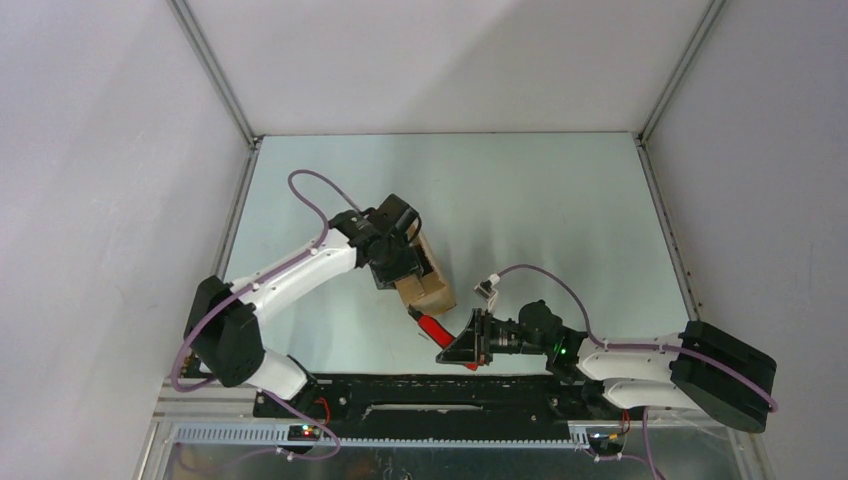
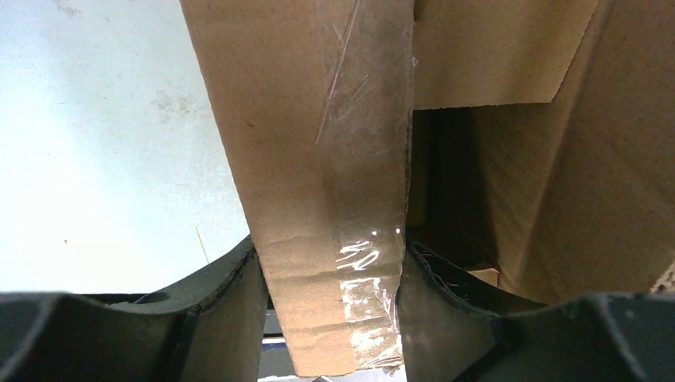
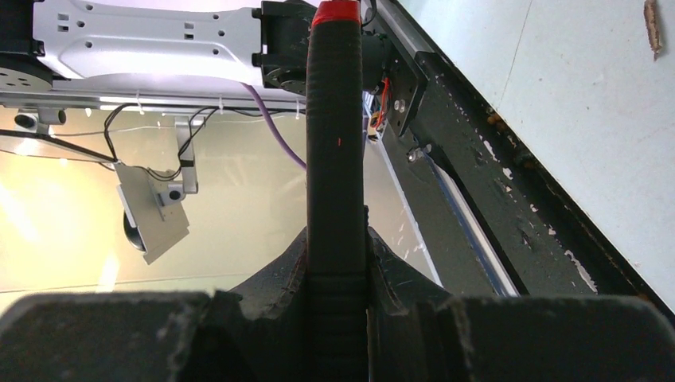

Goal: Unpack the express box

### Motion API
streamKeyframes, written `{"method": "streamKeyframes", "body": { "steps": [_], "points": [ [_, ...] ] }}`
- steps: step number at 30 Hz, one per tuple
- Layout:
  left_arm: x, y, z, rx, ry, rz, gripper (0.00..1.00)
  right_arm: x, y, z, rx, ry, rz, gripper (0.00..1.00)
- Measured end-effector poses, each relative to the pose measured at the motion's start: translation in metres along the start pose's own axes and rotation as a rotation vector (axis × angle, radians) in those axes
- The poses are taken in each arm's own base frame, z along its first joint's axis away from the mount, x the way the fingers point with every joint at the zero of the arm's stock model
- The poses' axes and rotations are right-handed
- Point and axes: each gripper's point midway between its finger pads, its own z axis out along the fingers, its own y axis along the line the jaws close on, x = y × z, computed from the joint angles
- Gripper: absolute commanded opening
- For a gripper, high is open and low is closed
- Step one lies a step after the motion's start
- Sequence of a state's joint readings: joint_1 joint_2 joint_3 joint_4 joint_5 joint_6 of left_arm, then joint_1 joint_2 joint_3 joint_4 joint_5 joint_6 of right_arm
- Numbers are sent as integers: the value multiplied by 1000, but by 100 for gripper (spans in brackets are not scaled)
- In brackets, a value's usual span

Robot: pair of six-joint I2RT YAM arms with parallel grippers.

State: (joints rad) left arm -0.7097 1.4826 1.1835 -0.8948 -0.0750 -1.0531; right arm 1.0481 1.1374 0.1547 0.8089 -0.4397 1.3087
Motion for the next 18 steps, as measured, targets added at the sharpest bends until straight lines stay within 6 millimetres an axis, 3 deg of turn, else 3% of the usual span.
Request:
{"method": "streamKeyframes", "body": {
  "steps": [18],
  "points": [
    [1, 2, 0, -2, 2, 0, 12, 0, 0, -1, 7, -7, -1, 0]
  ]
}}
